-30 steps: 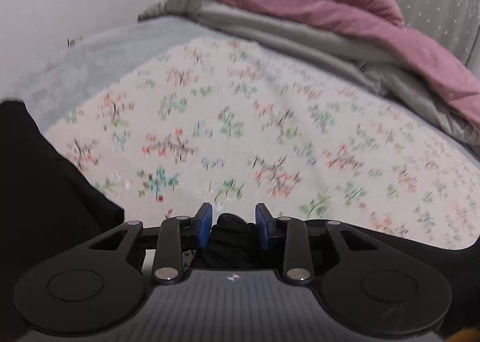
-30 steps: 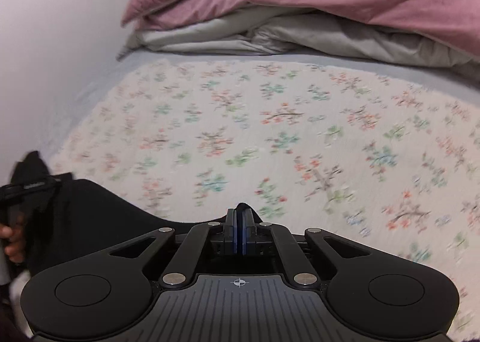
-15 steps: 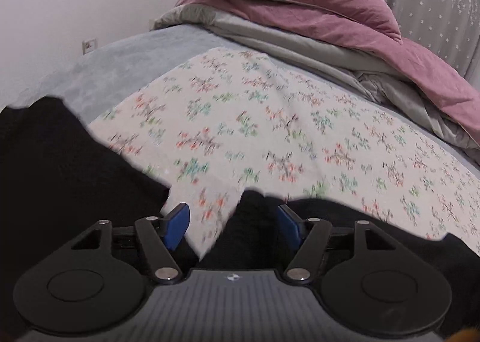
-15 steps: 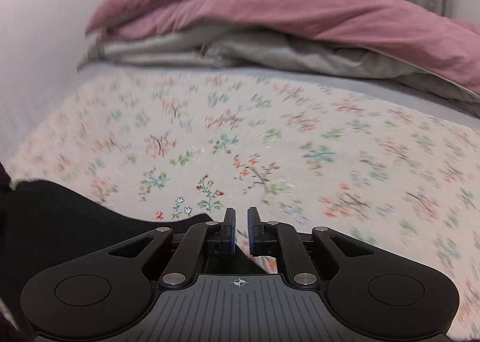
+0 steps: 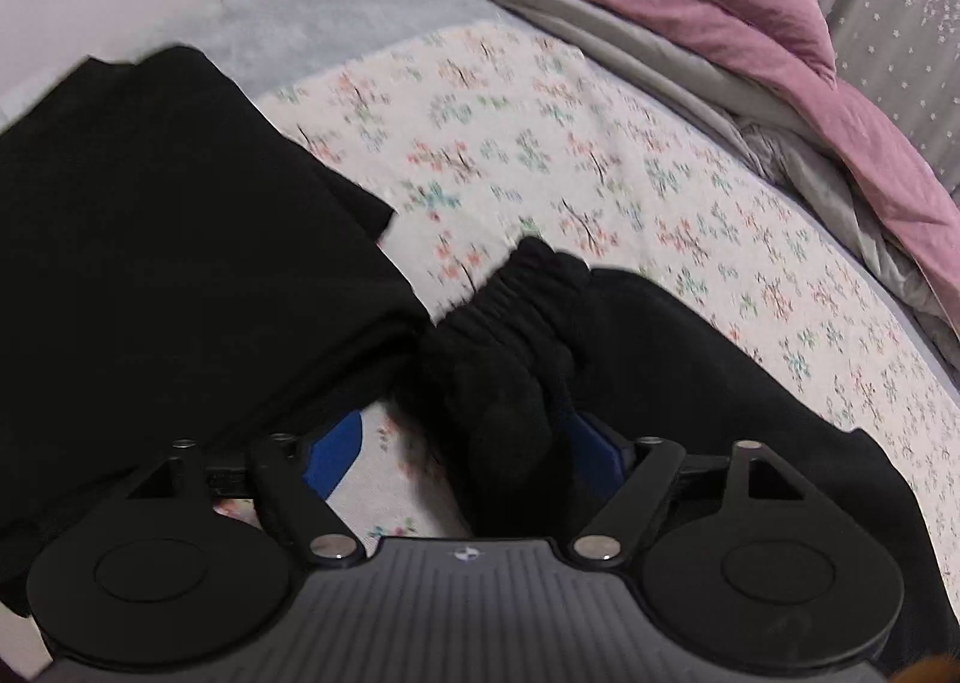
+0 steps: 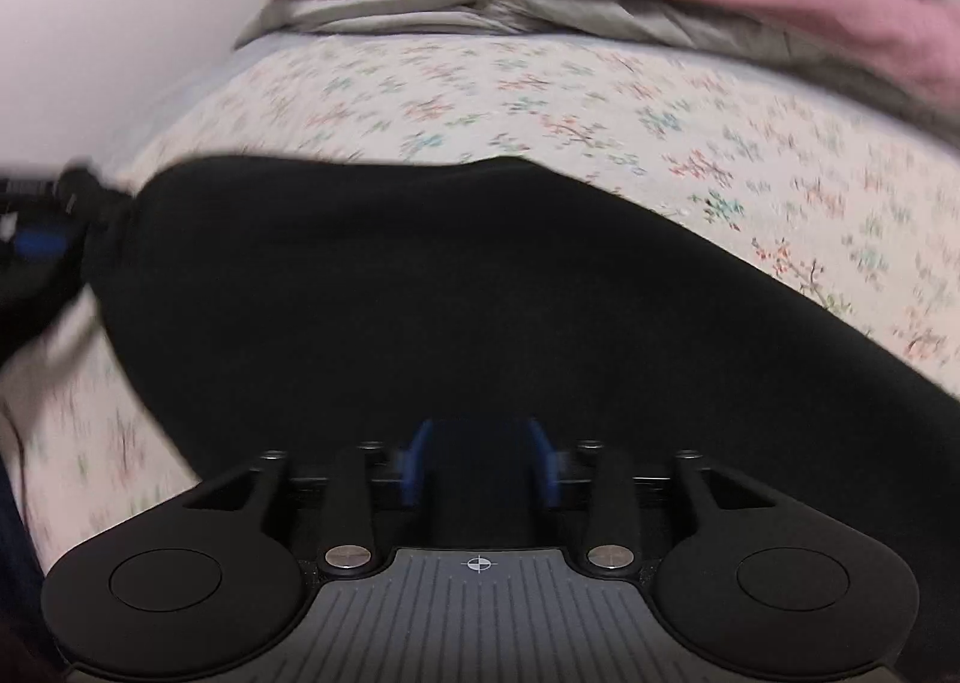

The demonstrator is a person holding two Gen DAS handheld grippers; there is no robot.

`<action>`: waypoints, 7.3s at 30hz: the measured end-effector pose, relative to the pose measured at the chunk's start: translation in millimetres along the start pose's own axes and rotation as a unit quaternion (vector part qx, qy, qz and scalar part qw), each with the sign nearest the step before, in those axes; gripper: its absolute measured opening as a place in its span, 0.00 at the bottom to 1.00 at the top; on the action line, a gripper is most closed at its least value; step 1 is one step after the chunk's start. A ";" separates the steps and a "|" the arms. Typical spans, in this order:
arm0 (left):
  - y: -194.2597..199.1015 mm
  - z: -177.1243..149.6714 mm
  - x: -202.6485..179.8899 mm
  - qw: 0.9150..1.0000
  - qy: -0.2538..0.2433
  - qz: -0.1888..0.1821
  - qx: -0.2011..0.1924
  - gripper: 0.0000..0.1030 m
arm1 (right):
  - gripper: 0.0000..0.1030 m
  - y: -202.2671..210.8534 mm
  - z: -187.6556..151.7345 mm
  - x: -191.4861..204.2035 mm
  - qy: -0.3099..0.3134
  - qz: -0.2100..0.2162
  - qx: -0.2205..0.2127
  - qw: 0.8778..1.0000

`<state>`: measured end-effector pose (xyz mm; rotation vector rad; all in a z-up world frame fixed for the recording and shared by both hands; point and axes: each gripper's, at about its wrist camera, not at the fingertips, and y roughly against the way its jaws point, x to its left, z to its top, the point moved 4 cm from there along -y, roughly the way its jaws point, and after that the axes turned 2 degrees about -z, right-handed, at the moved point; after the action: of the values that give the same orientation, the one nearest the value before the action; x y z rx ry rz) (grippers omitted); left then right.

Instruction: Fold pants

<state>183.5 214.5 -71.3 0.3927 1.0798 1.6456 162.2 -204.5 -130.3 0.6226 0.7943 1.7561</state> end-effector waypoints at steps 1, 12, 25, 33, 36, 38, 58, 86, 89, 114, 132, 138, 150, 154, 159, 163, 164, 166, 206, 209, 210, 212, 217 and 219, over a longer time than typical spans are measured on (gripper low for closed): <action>-5.6 0.1 -1.5 1.000 0.001 0.003 0.003 0.86 | 0.38 2.2 -7.0 7.6 0.017 -0.002 0.000 1.000; -25.1 -0.4 -13.5 0.999 -0.035 0.014 -0.017 0.39 | 0.38 -1.5 -42.5 62.0 0.153 -0.033 -0.003 0.988; -5.4 3.2 -13.3 0.997 -0.061 0.011 -0.047 0.29 | 0.01 29.1 -37.8 62.2 0.125 -0.017 -0.013 0.992; -21.4 -7.3 -16.2 0.994 -0.101 0.044 -0.021 0.65 | 0.06 0.9 -56.3 56.0 0.093 -0.006 0.032 0.995; -11.4 -2.3 -9.1 0.994 -0.089 0.061 -0.032 0.74 | 0.23 10.5 -54.7 53.4 0.075 0.006 0.021 0.997; -3.9 -0.8 -5.8 0.996 -0.065 0.053 -0.032 0.75 | 0.45 23.6 -52.1 45.6 0.064 0.020 0.013 0.998; -33.0 -61.6 -136.5 0.965 -0.254 0.035 -0.051 0.89 | 0.59 65.6 -86.9 -172.2 -0.220 -0.196 -0.043 0.955; -47.6 -71.0 -120.1 0.962 -0.268 0.043 -0.035 0.93 | 0.58 123.8 -179.2 -251.5 -0.290 -0.259 0.012 0.921; -46.3 -71.4 -119.9 0.963 -0.266 0.041 -0.032 0.93 | 0.59 136.3 -185.8 -253.6 -0.310 -0.256 -0.016 0.915; -43.2 -95.5 -145.5 0.954 -0.295 -0.029 -0.029 0.94 | 0.64 151.8 -247.3 -314.8 -0.575 -0.079 -0.223 0.783; -48.2 -91.4 -133.1 0.965 -0.257 -0.041 -0.012 1.00 | 0.20 157.7 -203.4 -305.1 -0.517 -0.185 -0.245 0.799; -47.6 -89.6 -133.8 0.966 -0.255 -0.048 -0.009 1.00 | 0.19 184.9 -178.5 -304.3 -0.476 -0.226 -0.251 0.812; -39.9 -102.7 -150.5 0.952 -0.297 -0.067 -0.013 1.00 | 0.19 237.3 -161.3 -335.8 -0.413 -0.334 -0.253 0.809; -36.4 -100.7 -149.1 0.954 -0.287 -0.084 -0.018 1.00 | 0.19 216.6 -159.8 -322.6 -0.359 -0.351 -0.218 0.837; -28.3 -90.9 -142.8 0.962 -0.239 -0.132 -0.018 1.00 | 0.20 203.6 -122.7 -271.4 -0.267 -0.372 -0.224 0.861; -20.3 -88.3 -143.2 0.961 -0.209 -0.183 -0.014 1.00 | 0.20 199.0 -80.9 -220.0 -0.195 -0.354 -0.248 0.880; -18.6 -87.4 -142.8 0.960 -0.198 -0.198 -0.012 1.00 | 0.20 193.9 -68.6 -200.1 -0.172 -0.342 -0.250 0.889; -16.6 -86.7 -142.6 0.959 -0.181 -0.219 -0.008 1.00 | 0.21 180.3 -46.6 -164.6 -0.130 -0.321 -0.247 0.905; -30.9 -135.1 -210.0 0.963 -0.168 -0.203 0.063 0.35 | 0.80 56.2 -71.1 26.5 -0.090 -0.094 -0.111 0.985; -21.2 -126.3 -202.9 0.962 -0.163 -0.216 0.040 0.31 | 0.80 50.1 -72.6 15.8 -0.099 -0.098 -0.104 0.985; -15.7 -122.5 -201.1 0.962 -0.164 -0.216 0.029 0.31 | 0.80 48.6 -72.2 13.5 -0.103 -0.098 -0.100 0.985; -4.6 -111.7 -196.2 0.963 -0.160 -0.218 0.015 0.31 | 0.80 46.8 -74.9 11.0 -0.114 -0.096 -0.095 0.984; 14.9 -77.4 -178.3 0.964 -0.170 -0.198 -0.041 0.31 | 0.80 55.4 -73.9 14.3 -0.107 -0.089 -0.110 0.984; 15.5 -60.9 -161.3 0.966 -0.176 -0.182 -0.052 0.31 | 0.80 56.7 -72.7 16.9 -0.101 -0.089 -0.113 0.985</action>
<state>190.1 42.8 -49.6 0.3743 0.7423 1.2417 69.2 -216.3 -133.1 0.5488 0.4875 1.5643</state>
